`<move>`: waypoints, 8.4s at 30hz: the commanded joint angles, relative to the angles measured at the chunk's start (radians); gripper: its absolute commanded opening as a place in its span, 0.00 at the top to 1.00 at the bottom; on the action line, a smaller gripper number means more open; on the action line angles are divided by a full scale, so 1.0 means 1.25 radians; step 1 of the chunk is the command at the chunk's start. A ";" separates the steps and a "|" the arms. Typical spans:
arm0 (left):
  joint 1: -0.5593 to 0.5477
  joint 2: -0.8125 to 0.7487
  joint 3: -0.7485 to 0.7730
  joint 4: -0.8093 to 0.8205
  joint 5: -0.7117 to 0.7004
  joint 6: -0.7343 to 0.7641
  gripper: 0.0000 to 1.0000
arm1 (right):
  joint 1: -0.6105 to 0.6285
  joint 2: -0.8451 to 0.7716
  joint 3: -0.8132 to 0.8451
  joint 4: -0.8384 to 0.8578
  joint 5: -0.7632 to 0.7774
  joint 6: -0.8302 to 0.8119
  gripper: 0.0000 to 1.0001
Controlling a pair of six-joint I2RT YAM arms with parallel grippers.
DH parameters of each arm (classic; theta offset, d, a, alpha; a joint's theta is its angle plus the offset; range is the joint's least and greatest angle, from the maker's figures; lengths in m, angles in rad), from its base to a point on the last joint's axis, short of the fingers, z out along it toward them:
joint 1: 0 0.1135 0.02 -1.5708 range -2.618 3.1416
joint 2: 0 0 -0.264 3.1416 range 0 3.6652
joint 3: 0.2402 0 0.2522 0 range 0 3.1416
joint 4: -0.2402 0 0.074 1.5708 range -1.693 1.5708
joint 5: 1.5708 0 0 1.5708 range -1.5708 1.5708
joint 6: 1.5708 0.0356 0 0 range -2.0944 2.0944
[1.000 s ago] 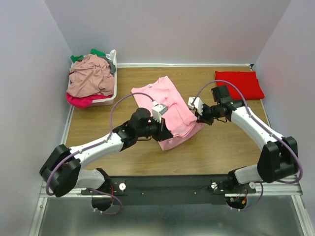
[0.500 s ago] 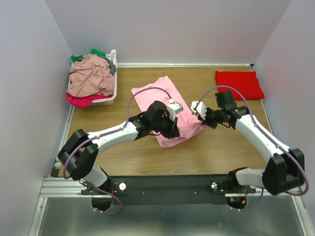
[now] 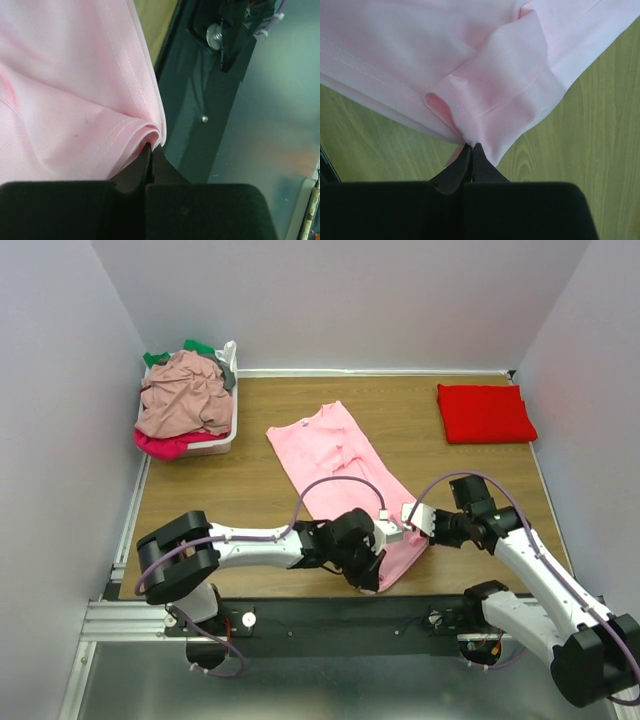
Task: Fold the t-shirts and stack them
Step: Fold the tshirt
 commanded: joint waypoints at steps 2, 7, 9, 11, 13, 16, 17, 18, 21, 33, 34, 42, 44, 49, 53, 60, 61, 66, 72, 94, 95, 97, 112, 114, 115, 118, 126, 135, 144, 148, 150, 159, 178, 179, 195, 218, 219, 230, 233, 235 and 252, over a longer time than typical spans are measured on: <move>-0.072 0.048 0.021 0.019 -0.034 -0.070 1.00 | -0.001 -0.040 -0.010 -0.062 0.025 -0.043 1.00; -0.081 0.086 0.028 0.019 -0.053 -0.065 1.00 | -0.001 -0.050 -0.022 -0.082 0.017 -0.064 1.00; -0.081 0.099 0.035 0.019 -0.053 -0.063 1.00 | -0.001 -0.048 -0.024 -0.082 0.016 -0.070 1.00; -0.083 0.098 0.040 0.018 -0.068 -0.060 1.00 | -0.001 -0.044 -0.024 -0.082 0.021 -0.079 1.00; -0.083 0.092 0.041 0.017 -0.075 -0.062 1.00 | -0.002 -0.044 -0.024 -0.082 0.026 -0.082 1.00; -0.083 0.075 0.040 0.014 -0.088 -0.066 0.97 | -0.002 -0.042 -0.024 -0.084 0.031 -0.083 0.99; -0.083 0.070 0.038 0.014 -0.090 -0.067 0.94 | -0.001 -0.040 -0.022 -0.086 0.032 -0.085 1.00; -0.083 0.054 0.033 0.014 -0.092 -0.070 0.87 | -0.001 -0.040 -0.022 -0.086 0.033 -0.086 1.00; -0.083 0.000 0.024 0.014 -0.101 -0.080 0.69 | -0.002 -0.038 -0.019 -0.091 0.036 -0.089 0.99; -0.056 -0.226 -0.100 -0.014 -0.165 -0.171 0.46 | -0.002 -0.022 -0.013 -0.097 0.035 -0.096 1.00; -0.053 -0.221 -0.108 -0.007 -0.167 -0.182 0.46 | -0.002 -0.022 -0.011 -0.097 0.035 -0.095 0.99; -0.030 -0.122 -0.103 0.020 -0.192 -0.255 0.45 | -0.001 -0.010 -0.008 -0.098 0.026 -0.091 1.00; -0.025 -0.122 -0.108 0.050 -0.205 -0.268 0.45 | -0.001 -0.010 -0.008 -0.098 0.024 -0.089 1.00; 0.007 -0.126 -0.147 0.099 -0.187 -0.286 0.44 | -0.002 -0.007 -0.009 -0.096 0.020 -0.088 0.99; 0.019 -0.106 -0.151 0.158 -0.133 -0.284 0.44 | -0.002 -0.006 -0.009 -0.095 0.020 -0.089 1.00; 0.024 -0.032 -0.135 0.202 -0.070 -0.269 0.45 | -0.001 -0.006 -0.009 -0.095 0.021 -0.088 1.00; 0.025 -0.025 -0.131 0.204 -0.066 -0.269 0.45 | -0.001 -0.006 -0.009 -0.095 0.021 -0.089 1.00; 0.024 0.007 -0.124 0.203 -0.053 -0.264 0.45 | -0.002 -0.007 -0.009 -0.095 0.019 -0.086 1.00; 0.024 0.026 -0.109 0.228 -0.018 -0.260 0.46 | -0.002 -0.009 -0.010 -0.094 0.016 -0.086 1.00; 0.033 0.177 0.025 0.375 0.077 -0.284 0.50 | -0.002 -0.028 -0.009 -0.088 0.006 -0.067 1.00; 0.035 0.171 0.021 0.380 0.065 -0.287 0.50 | -0.002 -0.031 -0.010 -0.088 0.006 -0.064 1.00; 0.044 0.144 -0.002 0.397 0.055 -0.300 0.48 | -0.002 -0.034 -0.011 -0.087 0.005 -0.062 1.00; 0.074 -0.113 -0.186 0.437 -0.070 -0.278 0.43 | -0.002 -0.036 0.006 -0.078 -0.008 -0.042 1.00; 0.065 -0.146 -0.184 0.370 -0.083 -0.228 0.43 | -0.003 -0.032 0.006 -0.080 0.005 -0.048 0.99; 0.050 -0.157 -0.181 0.321 -0.095 -0.211 0.43 | -0.002 -0.029 0.007 -0.082 0.006 -0.047 1.00; -0.014 -0.179 -0.159 0.255 -0.151 -0.156 0.43 | -0.002 -0.017 0.018 -0.088 0.011 -0.053 1.00; -0.214 -0.129 -0.120 0.229 -0.368 -0.070 0.42 | -0.003 0.020 0.041 -0.104 0.032 -0.056 1.00; -0.264 -0.005 -0.012 0.186 -0.524 -0.062 0.39 | -0.002 0.038 0.044 -0.115 0.041 -0.056 1.00; -0.289 0.091 0.084 0.105 -0.587 -0.082 0.36 | -0.002 0.045 0.051 -0.115 0.031 -0.042 1.00; -0.316 0.114 0.106 0.068 -0.658 -0.097 0.36 | -0.002 0.064 0.067 -0.116 0.016 -0.025 1.00; -0.329 0.130 0.122 0.042 -0.689 -0.108 0.36 | -0.003 0.069 0.071 -0.116 0.010 -0.021 1.00; -0.338 0.232 0.225 -0.062 -0.770 -0.141 0.36 | -0.003 0.072 0.073 -0.116 0.010 -0.016 1.00; -0.338 0.328 0.330 -0.171 -0.822 -0.176 0.38 | -0.002 0.070 0.076 -0.118 -0.003 -0.008 0.99; -0.338 0.328 0.329 -0.159 -0.819 -0.172 0.38 | -0.002 0.070 0.076 -0.118 -0.003 -0.008 1.00; -0.338 0.297 0.310 -0.141 -0.801 -0.114 0.97 | -0.002 0.072 0.084 -0.118 -0.016 0.001 1.00; -0.168 0.006 0.113 -0.014 -0.635 0.113 1.00 | -0.002 0.237 0.278 -0.115 -0.143 0.074 1.00; -0.153 0.000 0.106 -0.008 -0.603 0.121 1.00 | -0.002 0.256 0.299 -0.114 -0.143 0.074 1.00; 0.031 -0.031 0.082 0.020 -0.504 0.195 1.00 | -0.003 0.471 0.477 -0.102 -0.167 0.068 0.99; 0.079 -0.036 0.087 0.020 -0.488 0.201 1.00 | -0.002 0.515 0.526 -0.099 -0.176 0.069 1.00; 0.107 -0.040 0.087 0.037 -0.475 0.205 1.00 | -0.002 0.557 0.552 -0.098 -0.183 0.073 1.00; 0.269 -0.009 0.062 0.039 -0.423 0.185 1.00 | 0.013 0.828 0.823 -0.089 -0.240 0.136 0.99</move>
